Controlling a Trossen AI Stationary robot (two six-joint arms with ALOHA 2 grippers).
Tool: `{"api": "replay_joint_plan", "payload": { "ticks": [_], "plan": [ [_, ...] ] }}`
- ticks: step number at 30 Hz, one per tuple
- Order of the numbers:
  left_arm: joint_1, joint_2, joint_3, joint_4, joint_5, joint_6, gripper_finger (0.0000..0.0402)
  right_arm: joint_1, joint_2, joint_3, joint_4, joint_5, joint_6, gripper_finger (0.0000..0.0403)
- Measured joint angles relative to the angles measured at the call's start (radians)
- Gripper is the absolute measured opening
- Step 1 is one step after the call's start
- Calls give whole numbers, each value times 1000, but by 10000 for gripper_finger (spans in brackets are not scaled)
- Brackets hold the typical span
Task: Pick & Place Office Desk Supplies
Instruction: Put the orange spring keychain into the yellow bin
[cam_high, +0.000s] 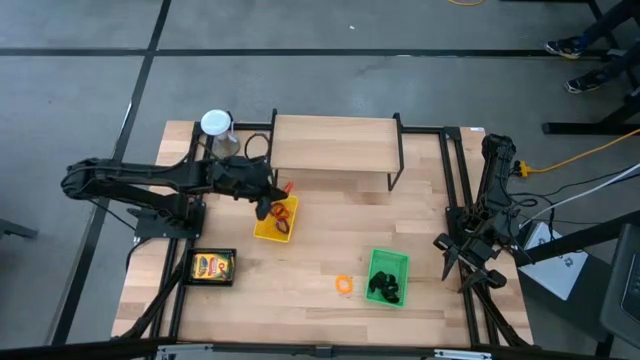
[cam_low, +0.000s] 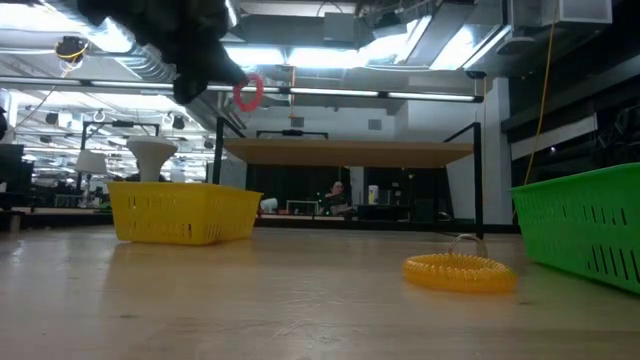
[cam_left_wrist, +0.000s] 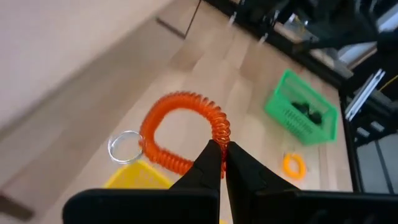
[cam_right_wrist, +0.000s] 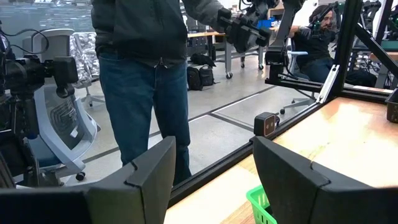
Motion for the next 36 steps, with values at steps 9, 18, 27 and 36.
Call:
{"api": "replay_joint_plan", "payload": {
  "ticks": [9, 18, 27, 36],
  "plan": [
    [-33, -26, -128, 5, -3, -95, 3, 0, 0, 0, 3, 0, 0, 219],
    [-47, -26, -201, 21, -3, -155, 3, -60, 19, 0, 3, 0, 0, 219],
    [-47, -25, -286, 29, 59, -226, 3, -305, 18, 0, 3, 0, 0, 219],
    [-47, -25, -320, 80, 67, -269, 6, -563, 18, -1, 3, 0, 0, 219]
  ]
}}
